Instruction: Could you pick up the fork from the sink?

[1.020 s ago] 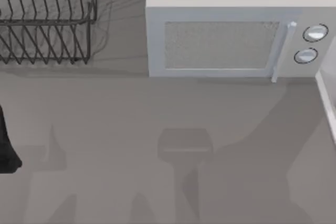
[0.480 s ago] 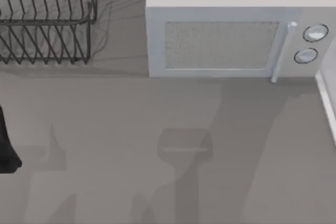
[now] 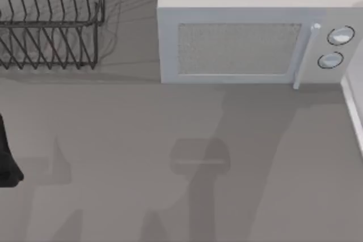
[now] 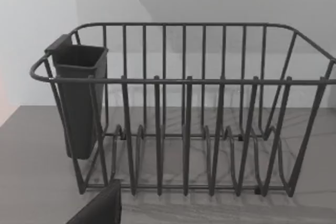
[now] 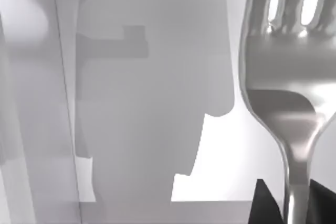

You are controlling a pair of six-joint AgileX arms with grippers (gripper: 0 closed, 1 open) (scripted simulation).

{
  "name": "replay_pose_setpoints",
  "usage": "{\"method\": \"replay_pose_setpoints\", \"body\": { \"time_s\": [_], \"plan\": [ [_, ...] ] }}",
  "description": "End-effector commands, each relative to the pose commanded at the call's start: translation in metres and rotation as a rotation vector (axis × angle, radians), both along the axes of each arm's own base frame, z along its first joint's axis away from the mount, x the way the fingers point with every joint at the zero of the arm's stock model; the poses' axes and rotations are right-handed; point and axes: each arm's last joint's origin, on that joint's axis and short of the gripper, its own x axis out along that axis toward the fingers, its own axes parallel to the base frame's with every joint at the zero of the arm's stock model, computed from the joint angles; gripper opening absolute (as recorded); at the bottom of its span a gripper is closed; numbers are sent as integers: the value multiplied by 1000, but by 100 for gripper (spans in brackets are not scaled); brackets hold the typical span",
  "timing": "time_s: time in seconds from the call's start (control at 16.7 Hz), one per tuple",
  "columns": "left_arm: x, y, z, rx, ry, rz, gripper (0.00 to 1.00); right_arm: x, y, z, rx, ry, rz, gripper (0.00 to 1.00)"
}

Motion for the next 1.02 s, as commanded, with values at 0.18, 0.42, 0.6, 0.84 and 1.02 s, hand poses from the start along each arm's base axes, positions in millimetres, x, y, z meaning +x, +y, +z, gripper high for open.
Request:
{"method": "replay_pose_setpoints", "body": {
  "time_s": [0.18, 0.42, 0.6, 0.84, 1.02],
  "plan": [
    [0, 0, 0, 0, 0, 0, 100, -20, 37, 25, 16, 1, -15, 0],
    [0, 0, 0, 0, 0, 0, 100, -76, 112, 66, 29, 5, -25, 0],
    [0, 0, 0, 0, 0, 0, 100, -131, 162, 81, 24, 18, -16, 0],
    [0, 0, 0, 0, 0, 0, 100, -190, 203, 82, 3, 36, 8, 0],
    [0, 0, 0, 0, 0, 0, 100, -205, 211, 80, -8, 43, 12, 0]
  ]
}}
